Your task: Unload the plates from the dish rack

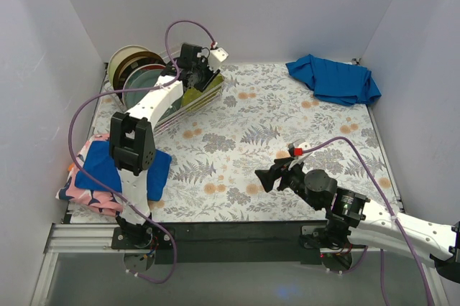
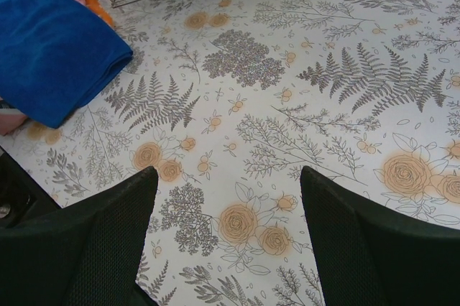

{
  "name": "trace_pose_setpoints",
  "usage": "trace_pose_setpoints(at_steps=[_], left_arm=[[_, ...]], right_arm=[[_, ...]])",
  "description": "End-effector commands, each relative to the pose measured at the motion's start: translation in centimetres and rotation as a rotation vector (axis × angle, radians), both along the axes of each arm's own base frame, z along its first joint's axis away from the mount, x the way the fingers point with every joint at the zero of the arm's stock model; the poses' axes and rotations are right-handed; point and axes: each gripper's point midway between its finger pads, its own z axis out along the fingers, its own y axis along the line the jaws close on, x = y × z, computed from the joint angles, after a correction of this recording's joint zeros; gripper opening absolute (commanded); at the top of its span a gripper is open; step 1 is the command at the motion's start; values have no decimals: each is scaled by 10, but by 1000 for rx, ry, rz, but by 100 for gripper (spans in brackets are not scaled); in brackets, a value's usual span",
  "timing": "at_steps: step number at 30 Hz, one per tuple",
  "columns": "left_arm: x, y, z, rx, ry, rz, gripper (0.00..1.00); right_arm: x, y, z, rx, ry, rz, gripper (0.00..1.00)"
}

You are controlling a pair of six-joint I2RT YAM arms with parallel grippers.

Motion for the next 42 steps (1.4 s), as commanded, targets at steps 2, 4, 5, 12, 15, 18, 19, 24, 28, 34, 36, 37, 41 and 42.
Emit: trace_pose_setpoints(at_steps=[2, 4, 5, 12, 15, 18, 19, 24, 28, 34, 36, 37, 41, 42], left_arm=[[2, 15, 117, -72, -274, 88, 0], [0, 14, 125, -78, -291, 80, 0], [0, 13, 126, -78, -292, 77, 0], [-5, 13, 124, -68, -284, 59, 0], [-5, 13, 120, -63, -277, 54, 0], [-6, 13, 123, -60, -289, 63, 0], [-6, 12, 125, -60, -296, 63, 0], [-5, 10, 143, -64, -345, 64, 0], [-4, 14, 157, -54, -378, 92, 0], [-12, 12, 175, -68, -414, 98, 0], [-14, 12, 183, -75, -429, 101, 0], [-16, 12, 189, -86, -437, 101, 0], [-21, 14, 205, -108, -479, 116, 0], [-22, 14, 205, -111, -481, 117, 0]], right_arm=[[3, 2, 10, 38, -24, -15, 85], [3, 2, 10, 37, -23, -15, 85], [3, 2, 10, 38, -24, -15, 85], [3, 3, 8, 35, -21, -13, 85], [3, 3, 9, 37, -21, -13, 85], [3, 3, 9, 37, -23, -15, 85], [4, 3, 9, 38, -22, -16, 85], [3, 3, 10, 41, -23, -13, 85], [3, 3, 10, 43, -23, -14, 85], [2, 3, 11, 48, -24, -11, 85], [3, 3, 11, 45, -23, -12, 85], [2, 3, 12, 49, -23, -9, 85], [1, 5, 13, 58, -22, 1, 85], [1, 5, 14, 59, -20, 1, 85]])
